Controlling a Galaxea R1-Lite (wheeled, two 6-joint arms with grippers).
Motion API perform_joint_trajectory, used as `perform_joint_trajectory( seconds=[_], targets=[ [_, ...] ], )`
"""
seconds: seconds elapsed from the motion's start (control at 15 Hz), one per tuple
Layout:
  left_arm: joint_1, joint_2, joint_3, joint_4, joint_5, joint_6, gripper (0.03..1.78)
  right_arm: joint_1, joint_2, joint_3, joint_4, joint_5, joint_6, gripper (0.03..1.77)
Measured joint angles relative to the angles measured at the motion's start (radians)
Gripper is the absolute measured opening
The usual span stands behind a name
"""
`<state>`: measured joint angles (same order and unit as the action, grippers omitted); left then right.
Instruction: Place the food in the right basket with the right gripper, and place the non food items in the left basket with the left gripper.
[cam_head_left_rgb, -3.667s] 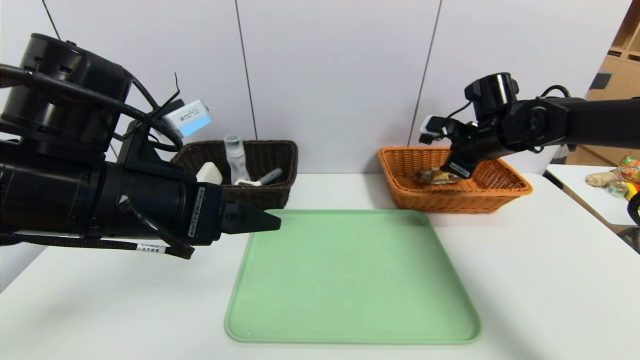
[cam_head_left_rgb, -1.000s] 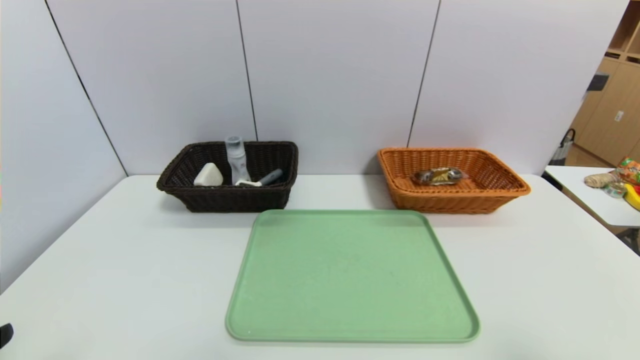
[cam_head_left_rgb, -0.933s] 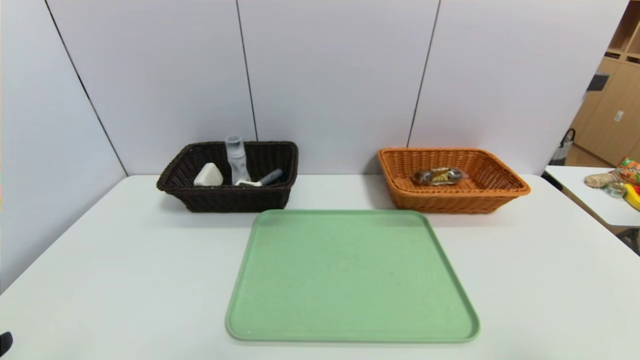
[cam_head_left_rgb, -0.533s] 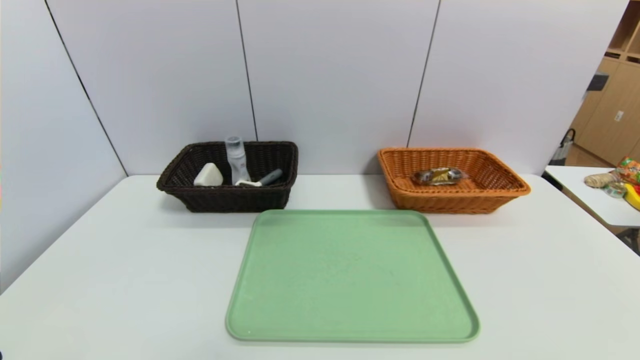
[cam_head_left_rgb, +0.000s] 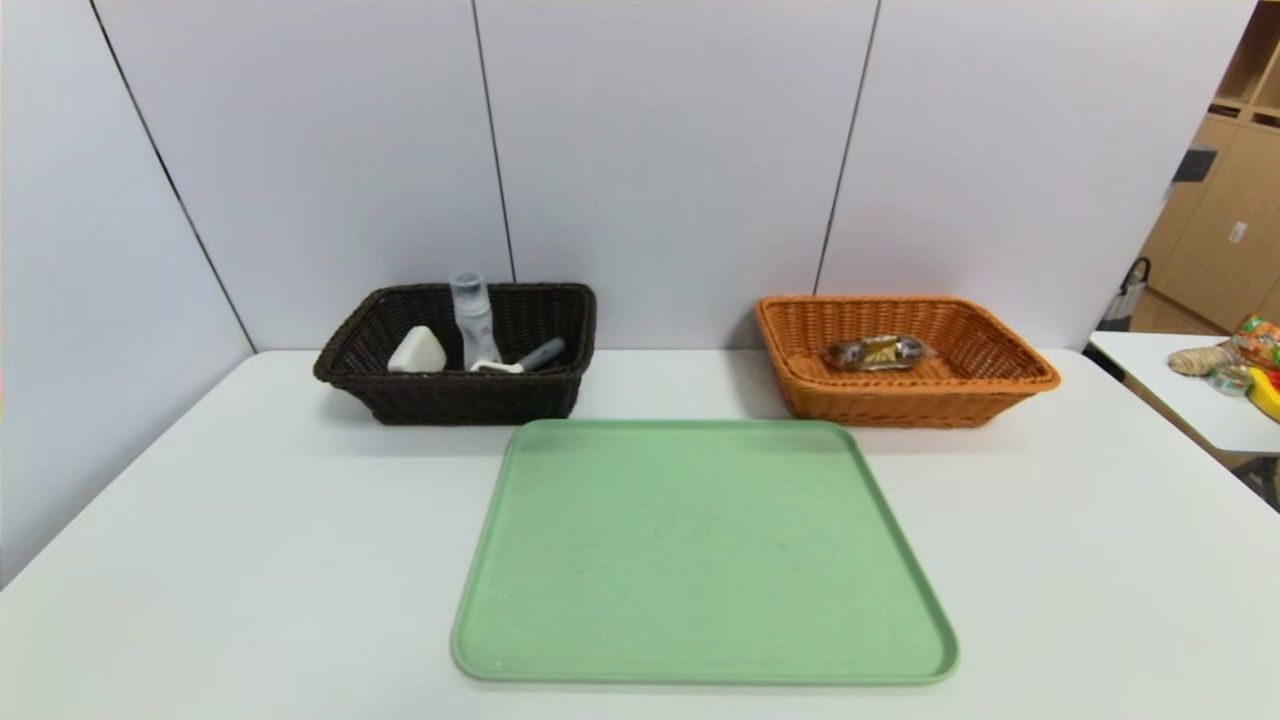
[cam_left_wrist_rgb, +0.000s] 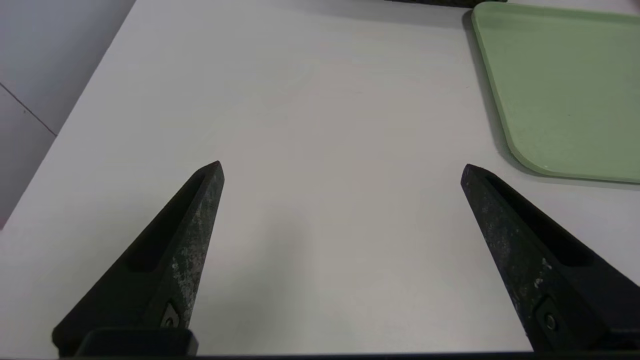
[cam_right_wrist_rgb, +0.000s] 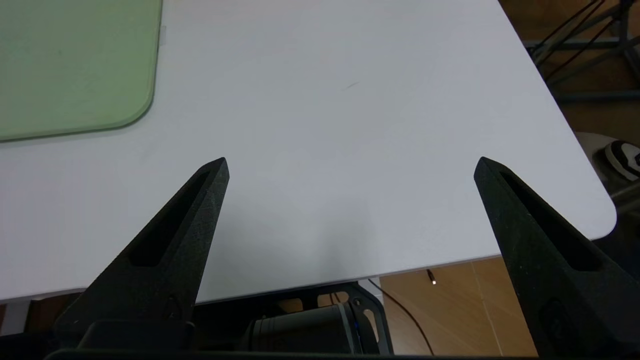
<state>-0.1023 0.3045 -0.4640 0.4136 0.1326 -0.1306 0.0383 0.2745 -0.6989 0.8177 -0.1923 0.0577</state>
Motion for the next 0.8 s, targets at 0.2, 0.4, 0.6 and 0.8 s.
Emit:
perform_joint_trajectory(
  seconds=[0.2,0.4,0.6,0.8],
  targets=[
    [0.005,-0.017,0.019,-0.021,0.002,0.013,1.69,-0.005,-0.034,0.071,-0.142,0.004,-0.012,1.69],
    [0.009,-0.023,0.027,-0.098,0.002,0.047,1.69,-0.008,-0.047,0.132,-0.280,0.009,-0.041,1.69],
    [0.079,-0.028,0.012,-0.097,-0.025,0.072,1.69,-0.008,-0.049,0.133,-0.284,0.014,-0.044,1.70],
    [0.106,-0.056,0.049,-0.097,-0.039,0.096,1.69,-0.008,-0.050,0.157,-0.294,0.020,-0.044,1.70]
  ],
)
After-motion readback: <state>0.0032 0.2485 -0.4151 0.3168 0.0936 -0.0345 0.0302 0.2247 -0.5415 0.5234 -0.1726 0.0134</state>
